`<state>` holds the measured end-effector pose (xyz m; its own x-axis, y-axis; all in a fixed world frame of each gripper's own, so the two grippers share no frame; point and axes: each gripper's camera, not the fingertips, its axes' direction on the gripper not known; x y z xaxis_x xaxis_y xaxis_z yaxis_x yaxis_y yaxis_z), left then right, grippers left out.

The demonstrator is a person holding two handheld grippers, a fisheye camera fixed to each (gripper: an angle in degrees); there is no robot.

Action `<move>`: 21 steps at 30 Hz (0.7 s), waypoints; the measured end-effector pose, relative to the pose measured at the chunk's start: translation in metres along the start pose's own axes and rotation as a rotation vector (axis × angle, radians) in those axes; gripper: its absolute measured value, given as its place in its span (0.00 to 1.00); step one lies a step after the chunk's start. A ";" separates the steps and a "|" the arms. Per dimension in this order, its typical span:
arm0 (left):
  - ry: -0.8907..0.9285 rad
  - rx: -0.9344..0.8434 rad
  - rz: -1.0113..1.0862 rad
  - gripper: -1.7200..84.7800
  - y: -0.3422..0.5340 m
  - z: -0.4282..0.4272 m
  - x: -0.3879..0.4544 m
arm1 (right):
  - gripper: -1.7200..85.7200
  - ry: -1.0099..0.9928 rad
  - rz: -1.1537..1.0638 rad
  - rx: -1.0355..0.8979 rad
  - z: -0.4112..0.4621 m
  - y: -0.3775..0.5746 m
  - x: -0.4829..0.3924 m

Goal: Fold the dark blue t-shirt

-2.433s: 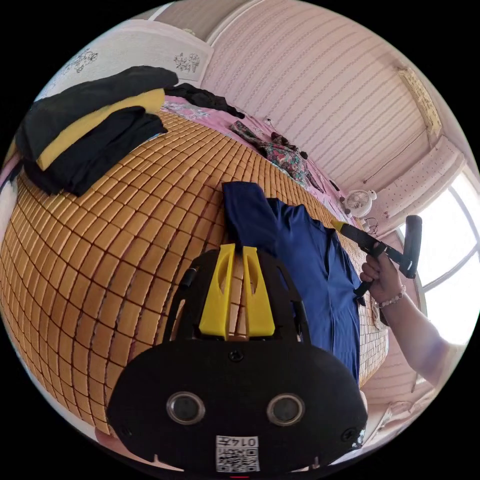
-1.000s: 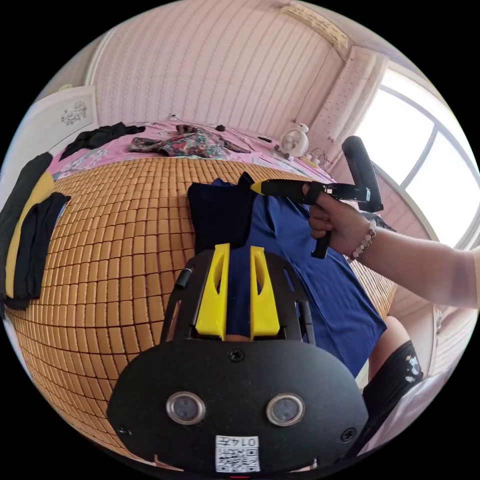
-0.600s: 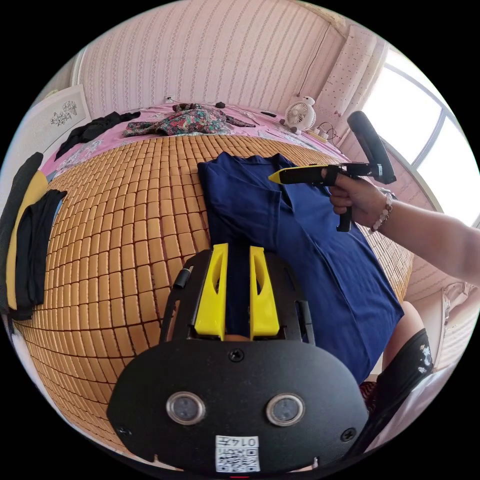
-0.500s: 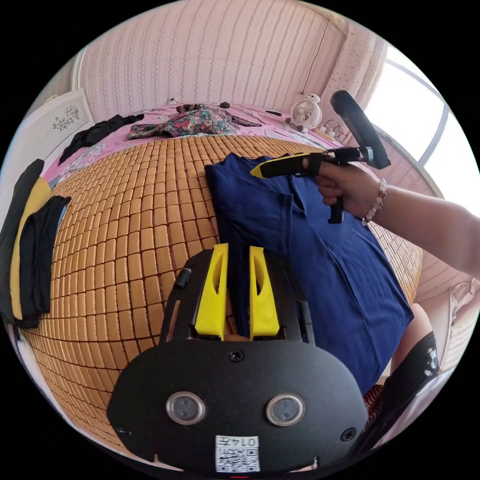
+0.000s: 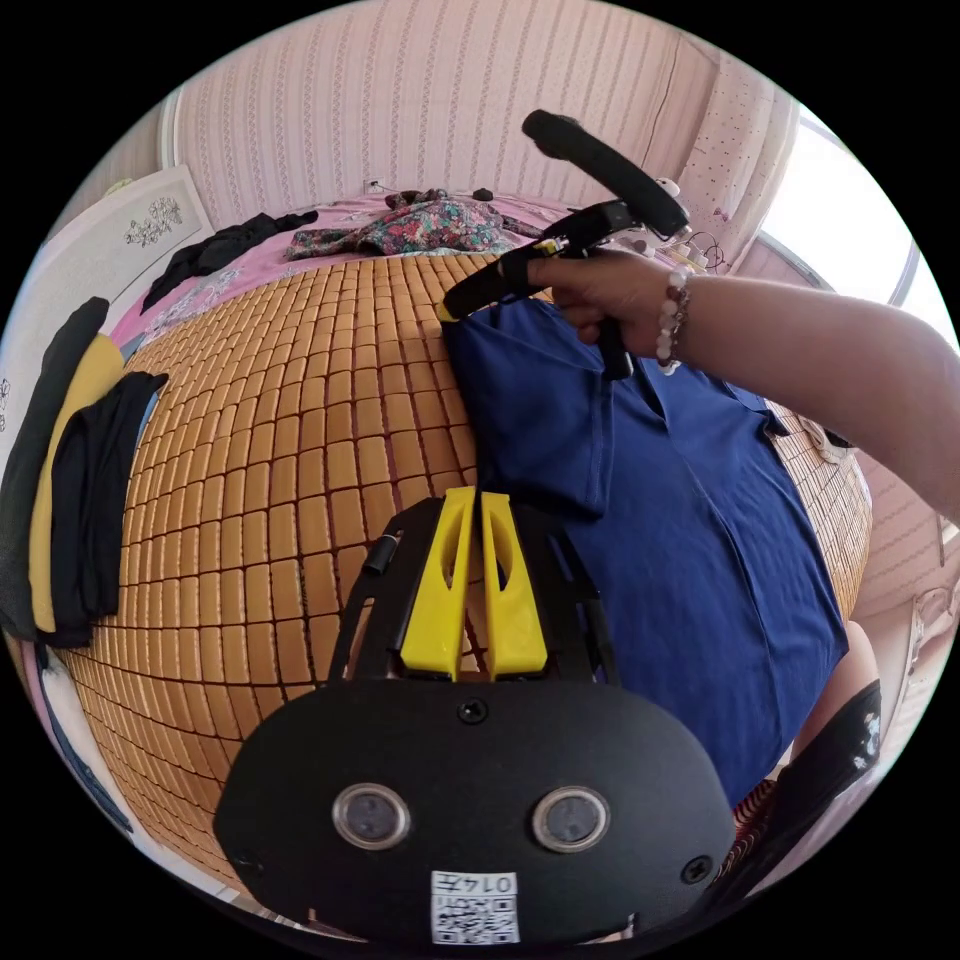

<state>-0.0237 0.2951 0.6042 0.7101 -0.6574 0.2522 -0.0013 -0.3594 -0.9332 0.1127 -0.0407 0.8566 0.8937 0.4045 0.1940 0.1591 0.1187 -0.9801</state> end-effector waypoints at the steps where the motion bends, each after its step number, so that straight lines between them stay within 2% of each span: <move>1: 0.020 0.009 -0.008 0.03 0.002 0.001 -0.002 | 0.10 -0.012 0.003 0.032 -0.008 0.004 0.001; 5: 0.001 0.042 0.017 0.06 0.011 -0.014 0.000 | 0.12 0.018 -0.042 0.254 -0.073 0.076 0.007; 8: 0.042 0.076 0.034 0.06 0.019 -0.028 0.008 | 0.12 0.072 -0.027 0.262 -0.100 0.162 0.025; 11: 0.146 0.065 0.044 0.06 0.026 -0.036 0.027 | 0.12 0.051 0.190 0.177 -0.111 0.260 0.060; 15: 0.204 0.050 0.091 0.05 0.035 -0.036 0.065 | 0.12 0.126 0.540 0.229 -0.139 0.379 0.097; 18: 0.270 -0.026 0.121 0.05 0.028 -0.025 0.094 | 0.12 0.143 0.718 0.261 -0.145 0.426 0.125; 21: 0.339 -0.058 0.171 0.05 0.002 -0.012 0.123 | 0.11 0.113 0.771 0.298 -0.140 0.441 0.151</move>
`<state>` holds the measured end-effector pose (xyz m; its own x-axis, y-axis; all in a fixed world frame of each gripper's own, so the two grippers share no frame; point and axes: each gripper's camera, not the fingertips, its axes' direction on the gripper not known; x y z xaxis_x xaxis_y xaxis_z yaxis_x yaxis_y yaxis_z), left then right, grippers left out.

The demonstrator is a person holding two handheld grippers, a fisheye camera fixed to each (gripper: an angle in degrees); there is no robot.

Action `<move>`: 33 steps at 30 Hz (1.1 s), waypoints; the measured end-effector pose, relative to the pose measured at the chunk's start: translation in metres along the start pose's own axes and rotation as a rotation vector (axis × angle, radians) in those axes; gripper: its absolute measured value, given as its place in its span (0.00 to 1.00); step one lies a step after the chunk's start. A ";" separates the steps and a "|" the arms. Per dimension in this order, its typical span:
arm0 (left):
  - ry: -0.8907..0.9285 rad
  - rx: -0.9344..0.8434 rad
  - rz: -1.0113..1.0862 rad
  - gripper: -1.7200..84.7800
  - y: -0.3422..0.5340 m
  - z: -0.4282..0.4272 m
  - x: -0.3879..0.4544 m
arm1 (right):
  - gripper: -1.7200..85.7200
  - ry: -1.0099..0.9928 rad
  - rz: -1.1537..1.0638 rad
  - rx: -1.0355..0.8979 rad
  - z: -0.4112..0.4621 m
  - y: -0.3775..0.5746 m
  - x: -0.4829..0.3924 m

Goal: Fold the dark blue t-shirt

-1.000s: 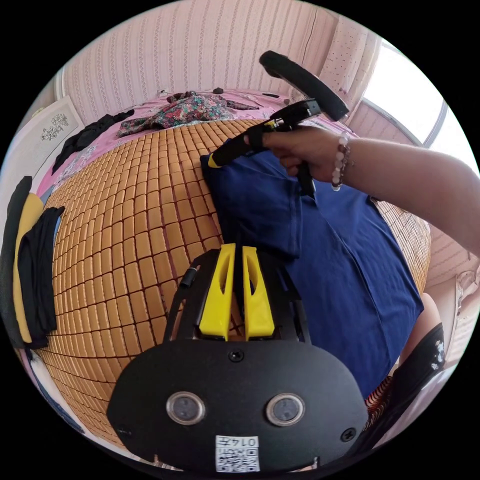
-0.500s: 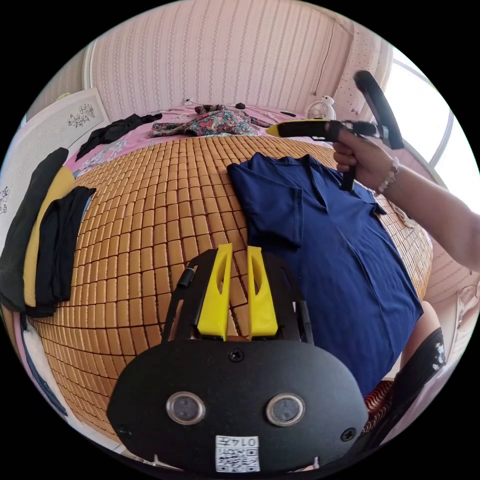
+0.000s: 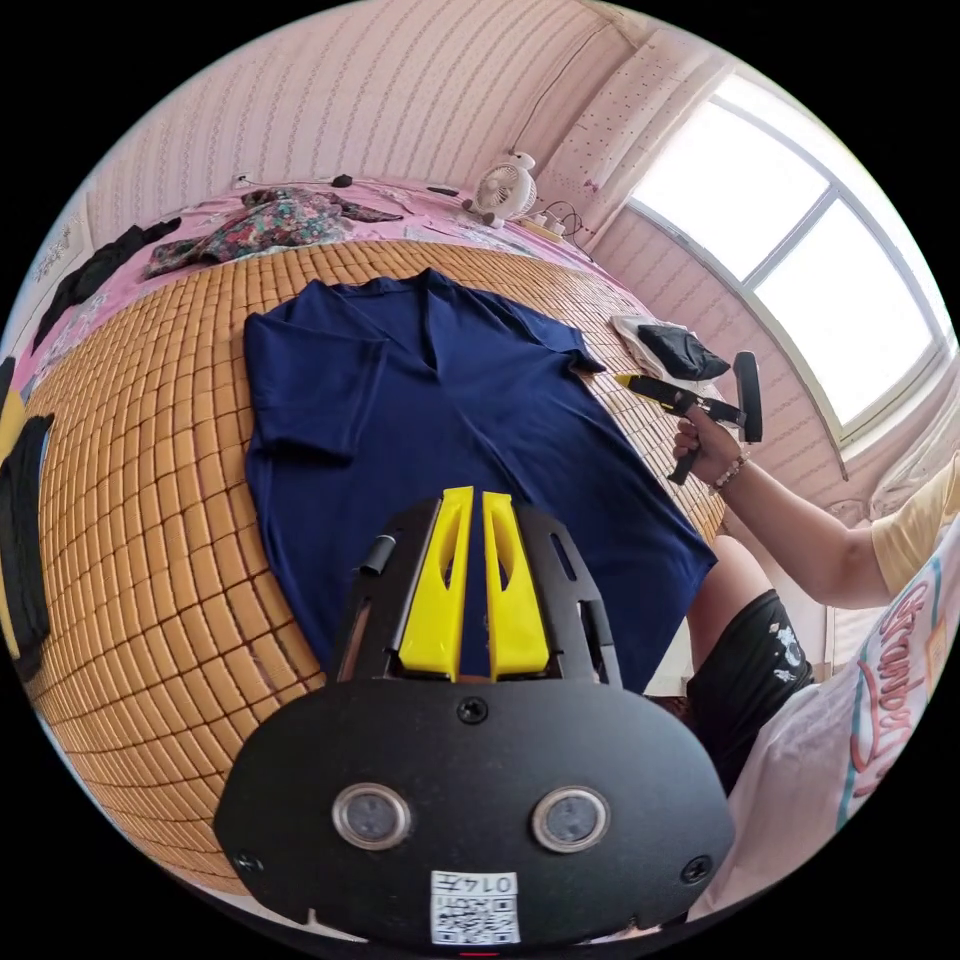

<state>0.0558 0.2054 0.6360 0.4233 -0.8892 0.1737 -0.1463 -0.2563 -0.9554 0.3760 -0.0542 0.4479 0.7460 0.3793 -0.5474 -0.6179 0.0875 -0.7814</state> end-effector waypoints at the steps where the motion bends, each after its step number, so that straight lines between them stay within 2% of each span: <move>1: 0.002 -0.004 0.044 0.05 -0.016 0.007 0.010 | 0.11 -0.011 0.005 0.004 0.003 -0.002 0.004; 5: -0.013 -0.009 0.190 0.06 -0.080 0.039 0.046 | 0.08 -0.025 0.078 0.037 0.022 -0.015 0.024; 9: 0.038 -0.052 0.251 0.08 -0.140 0.076 0.070 | 0.06 -0.032 0.160 -0.050 0.045 -0.016 0.045; 17: -0.003 -0.117 0.360 0.10 -0.252 0.183 0.139 | 0.04 -0.049 0.128 -0.071 0.054 -0.010 0.070; 24: -0.008 -0.181 0.362 0.08 -0.298 0.255 0.188 | 0.04 -0.041 0.110 -0.074 0.059 -0.005 0.084; 27: -0.099 -0.250 0.333 0.06 -0.309 0.282 0.197 | 0.04 -0.045 0.113 -0.075 0.060 -0.004 0.090; 29: -0.197 -0.228 0.364 0.03 -0.311 0.287 0.203 | 0.04 -0.045 0.113 -0.076 0.061 -0.003 0.093; 33: -0.246 -0.196 0.384 0.02 -0.310 0.275 0.199 | 0.04 -0.054 0.025 -0.115 0.064 -0.009 0.096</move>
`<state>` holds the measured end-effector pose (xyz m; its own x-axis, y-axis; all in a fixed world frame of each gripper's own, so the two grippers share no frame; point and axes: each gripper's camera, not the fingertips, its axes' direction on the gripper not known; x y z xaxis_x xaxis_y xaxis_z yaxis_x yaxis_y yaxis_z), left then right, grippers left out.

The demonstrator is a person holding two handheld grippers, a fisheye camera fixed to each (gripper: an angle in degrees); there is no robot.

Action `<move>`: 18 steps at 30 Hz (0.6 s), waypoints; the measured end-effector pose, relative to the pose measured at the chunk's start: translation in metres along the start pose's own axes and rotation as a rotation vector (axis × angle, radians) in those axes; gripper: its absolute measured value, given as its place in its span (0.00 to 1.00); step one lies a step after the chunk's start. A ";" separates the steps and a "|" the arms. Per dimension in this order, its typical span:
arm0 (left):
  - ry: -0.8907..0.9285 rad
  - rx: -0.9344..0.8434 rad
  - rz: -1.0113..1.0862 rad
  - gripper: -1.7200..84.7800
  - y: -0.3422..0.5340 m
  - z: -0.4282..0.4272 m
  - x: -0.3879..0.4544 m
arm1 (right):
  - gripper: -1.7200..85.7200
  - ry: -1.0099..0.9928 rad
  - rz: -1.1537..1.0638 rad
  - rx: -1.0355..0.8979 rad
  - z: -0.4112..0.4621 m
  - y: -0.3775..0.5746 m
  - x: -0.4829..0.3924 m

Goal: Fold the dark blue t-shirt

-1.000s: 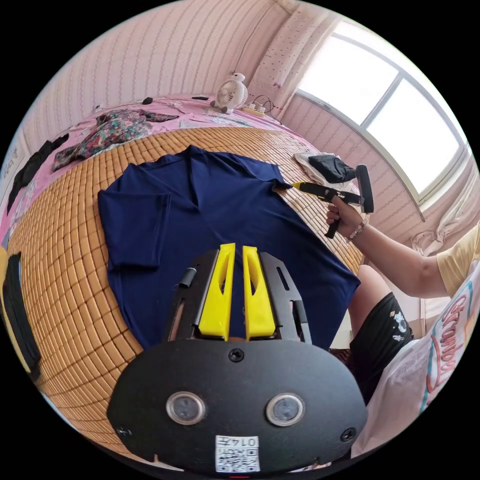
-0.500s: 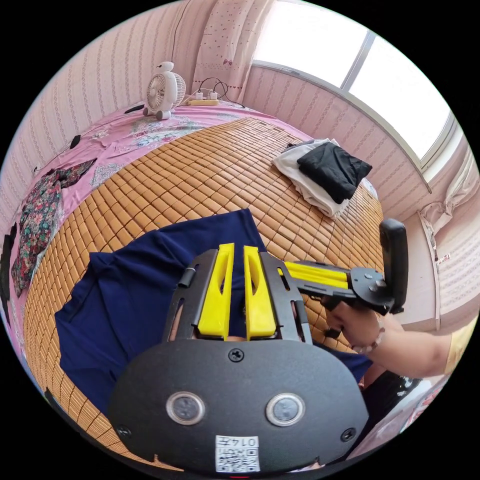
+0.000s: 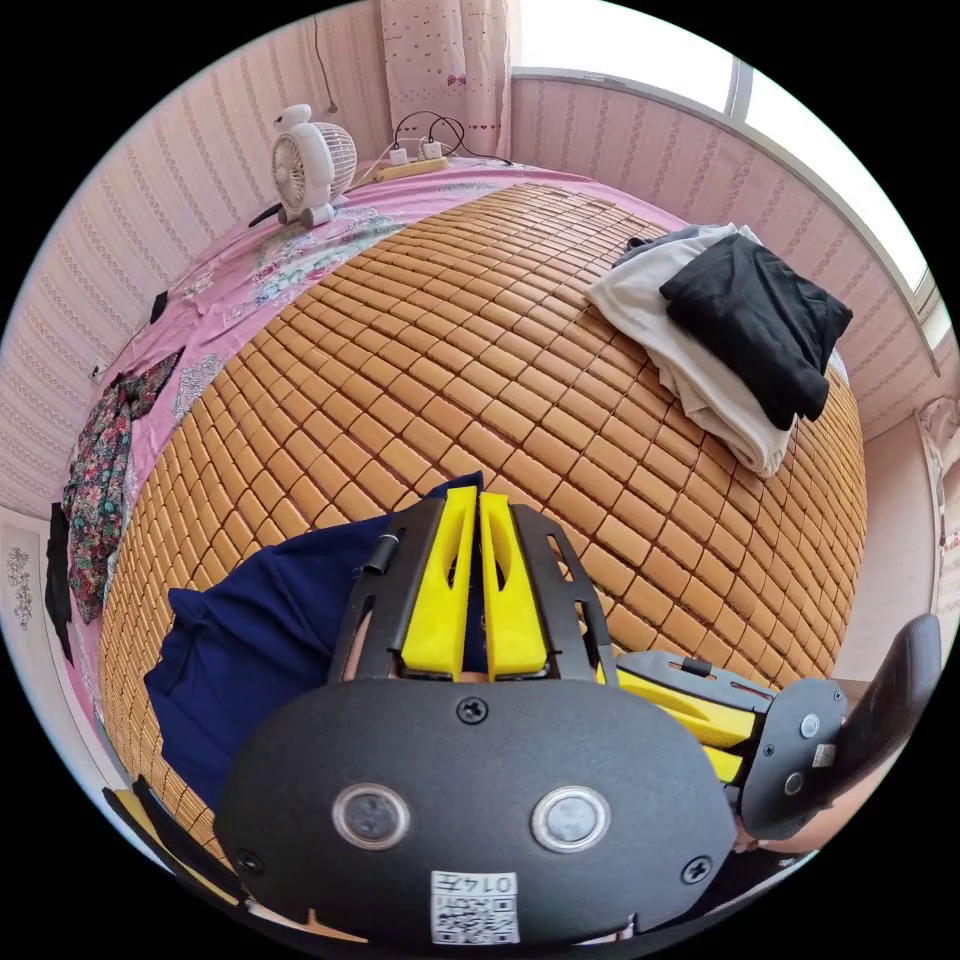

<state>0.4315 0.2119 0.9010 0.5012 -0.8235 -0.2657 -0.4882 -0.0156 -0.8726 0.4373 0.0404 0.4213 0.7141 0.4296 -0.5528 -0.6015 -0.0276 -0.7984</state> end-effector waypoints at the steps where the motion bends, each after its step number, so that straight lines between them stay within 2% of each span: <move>1: -0.012 0.049 -0.015 0.02 0.006 -0.012 -0.009 | 0.04 0.005 -0.026 0.001 -0.001 -0.001 0.000; 5: 0.048 0.207 -0.092 0.02 0.051 -0.072 -0.065 | 0.06 -0.034 -0.202 0.078 -0.024 -0.010 -0.012; 9: 0.080 0.290 -0.180 0.04 0.134 -0.117 -0.115 | 0.10 -0.323 -0.402 0.037 -0.038 -0.006 -0.038; 11: 0.113 0.252 -0.273 0.06 0.191 -0.125 -0.147 | 0.11 -0.380 -0.443 -0.020 -0.032 -0.001 -0.045; 18: 0.065 0.225 -0.498 0.12 0.302 -0.141 -0.218 | 0.12 -0.238 -0.413 -0.077 0.005 -0.021 -0.059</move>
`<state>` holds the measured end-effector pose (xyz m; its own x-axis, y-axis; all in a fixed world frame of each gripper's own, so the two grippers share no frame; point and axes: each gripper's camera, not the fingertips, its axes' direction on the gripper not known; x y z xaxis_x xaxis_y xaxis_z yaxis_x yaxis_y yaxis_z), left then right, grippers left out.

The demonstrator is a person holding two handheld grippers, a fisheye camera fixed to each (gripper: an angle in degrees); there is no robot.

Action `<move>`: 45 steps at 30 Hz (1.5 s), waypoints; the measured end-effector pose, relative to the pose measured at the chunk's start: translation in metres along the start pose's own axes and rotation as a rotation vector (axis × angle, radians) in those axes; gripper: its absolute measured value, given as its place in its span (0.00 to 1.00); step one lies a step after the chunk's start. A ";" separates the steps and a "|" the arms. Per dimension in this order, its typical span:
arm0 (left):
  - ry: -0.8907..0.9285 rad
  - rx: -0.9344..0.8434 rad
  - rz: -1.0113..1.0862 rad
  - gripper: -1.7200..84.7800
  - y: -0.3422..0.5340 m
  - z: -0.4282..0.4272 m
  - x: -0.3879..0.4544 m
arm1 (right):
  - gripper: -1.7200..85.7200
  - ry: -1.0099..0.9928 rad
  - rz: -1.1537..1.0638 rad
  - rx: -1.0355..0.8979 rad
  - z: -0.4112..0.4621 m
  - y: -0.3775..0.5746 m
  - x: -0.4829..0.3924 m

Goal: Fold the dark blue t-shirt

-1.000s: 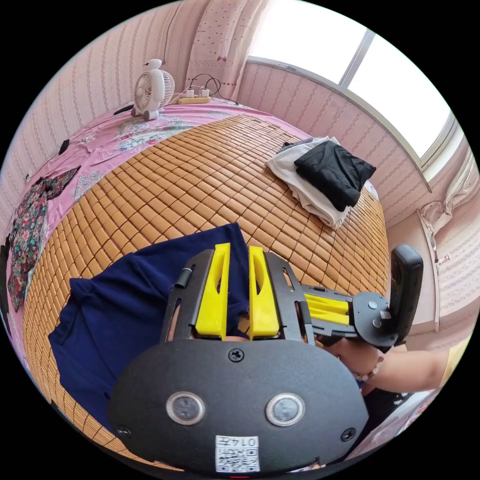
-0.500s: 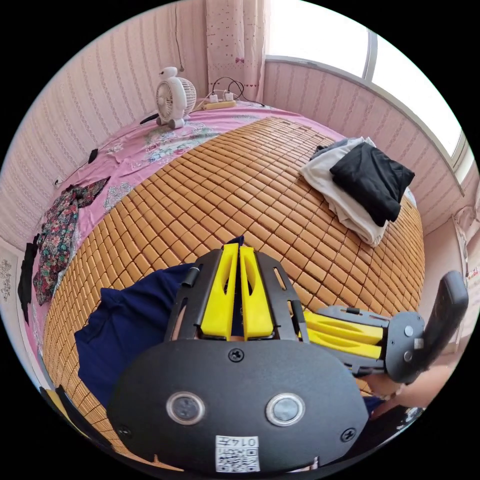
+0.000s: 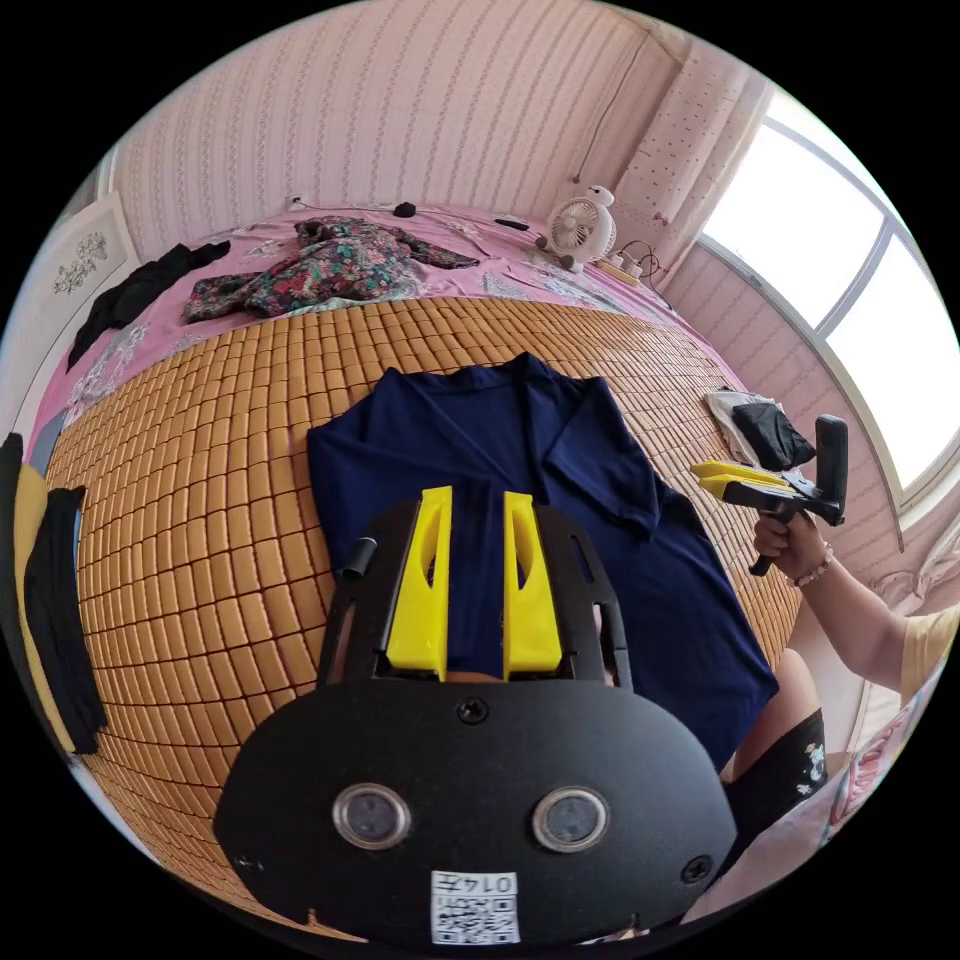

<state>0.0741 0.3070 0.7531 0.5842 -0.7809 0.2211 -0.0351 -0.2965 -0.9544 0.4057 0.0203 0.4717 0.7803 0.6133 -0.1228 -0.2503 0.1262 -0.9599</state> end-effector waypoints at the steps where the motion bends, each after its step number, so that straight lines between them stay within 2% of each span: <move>1: -0.043 0.032 -0.022 0.12 0.005 -0.007 -0.015 | 0.12 0.024 0.004 0.000 0.003 -0.005 0.001; 4: -0.126 0.083 -0.084 0.14 0.008 -0.015 -0.050 | 0.12 0.141 0.038 0.002 0.022 -0.032 0.010; 7: -0.119 0.112 -0.169 0.15 0.002 -0.011 -0.083 | 0.12 0.199 0.086 -0.025 0.044 -0.062 0.023; 10: -0.146 0.078 -0.162 0.12 -0.011 0.004 -0.098 | 0.12 0.213 0.158 -0.033 0.060 -0.085 0.036; 14: -0.130 -0.081 -0.217 0.08 -0.026 0.027 -0.120 | 0.10 0.170 0.236 -0.120 0.082 -0.104 0.055; 18: -0.063 -0.101 -0.231 0.06 -0.034 0.025 -0.137 | 0.06 0.194 0.192 -0.032 0.064 -0.115 0.050; 21: -0.037 -0.024 -0.248 0.05 -0.037 0.005 -0.144 | 0.04 0.187 0.145 0.011 0.046 -0.121 0.040; 27: -0.038 0.148 -0.048 0.02 -0.026 -0.077 -0.109 | 0.04 0.110 0.059 0.092 -0.016 -0.104 0.008; 34: 0.071 0.255 0.148 0.02 0.079 -0.196 -0.076 | 0.04 -0.047 -0.012 0.159 -0.110 -0.020 -0.035; 38: 0.252 0.170 0.063 0.02 0.187 -0.221 -0.070 | 0.04 -0.162 0.008 0.016 -0.134 0.070 -0.062; 42: 0.278 0.018 -0.063 0.02 0.292 -0.207 -0.062 | 0.06 -0.116 0.197 -0.211 -0.109 0.171 -0.063; 45: 0.292 -0.106 -0.197 0.02 0.356 -0.192 -0.056 | 0.07 -0.102 0.267 -0.276 -0.099 0.204 -0.074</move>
<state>-0.1271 0.1396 0.4395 0.3327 -0.8224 0.4615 -0.0380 -0.5006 -0.8648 0.3541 -0.0763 0.2599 0.6441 0.6724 -0.3647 -0.2621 -0.2539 -0.9310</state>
